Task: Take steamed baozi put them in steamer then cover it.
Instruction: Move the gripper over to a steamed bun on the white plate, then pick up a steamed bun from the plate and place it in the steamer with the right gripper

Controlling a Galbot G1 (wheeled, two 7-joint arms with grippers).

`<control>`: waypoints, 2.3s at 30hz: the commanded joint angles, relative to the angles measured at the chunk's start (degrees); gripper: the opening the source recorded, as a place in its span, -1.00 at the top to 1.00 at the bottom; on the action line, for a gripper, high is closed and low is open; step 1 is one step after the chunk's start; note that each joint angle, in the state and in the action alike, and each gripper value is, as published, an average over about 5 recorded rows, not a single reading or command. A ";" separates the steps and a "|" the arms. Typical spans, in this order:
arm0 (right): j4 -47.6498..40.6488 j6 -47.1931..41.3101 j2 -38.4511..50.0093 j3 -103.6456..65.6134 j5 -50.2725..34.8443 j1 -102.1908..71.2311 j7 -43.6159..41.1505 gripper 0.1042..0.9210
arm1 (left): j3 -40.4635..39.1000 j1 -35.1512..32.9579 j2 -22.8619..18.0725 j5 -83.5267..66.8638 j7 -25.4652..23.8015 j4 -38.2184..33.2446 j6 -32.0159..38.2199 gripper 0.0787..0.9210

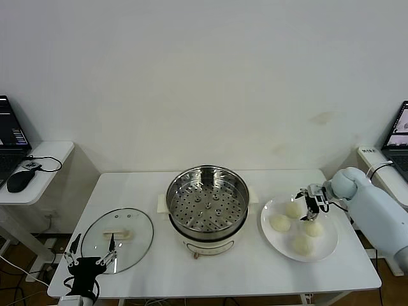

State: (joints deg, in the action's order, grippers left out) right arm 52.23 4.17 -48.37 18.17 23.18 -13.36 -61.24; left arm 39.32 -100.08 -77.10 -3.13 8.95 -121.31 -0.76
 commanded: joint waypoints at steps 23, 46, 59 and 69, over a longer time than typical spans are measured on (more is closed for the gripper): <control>11.01 -3.05 8.53 14.25 -13.50 12.04 -2.71 -0.22 | 0.19 1.17 0.65 -2.01 -0.17 0.53 -0.13 -0.77; 21.25 -3.30 -3.02 43.27 -35.91 45.70 2.99 -0.25 | -0.11 2.09 2.07 -3.77 -0.29 0.20 0.61 -0.77; 14.88 8.57 -17.94 50.53 -20.82 40.24 9.65 -0.26 | 2.37 1.95 0.92 -4.36 -0.18 0.11 0.84 -0.77; 8.21 19.89 -23.34 51.24 -12.51 37.00 13.33 -0.26 | 2.56 1.69 0.08 -4.13 -0.14 0.20 0.97 -0.77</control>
State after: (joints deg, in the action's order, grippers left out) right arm 64.69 15.11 -65.56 66.62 3.98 24.92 -51.08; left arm 41.45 -98.25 -76.85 -7.31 8.80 -121.14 0.13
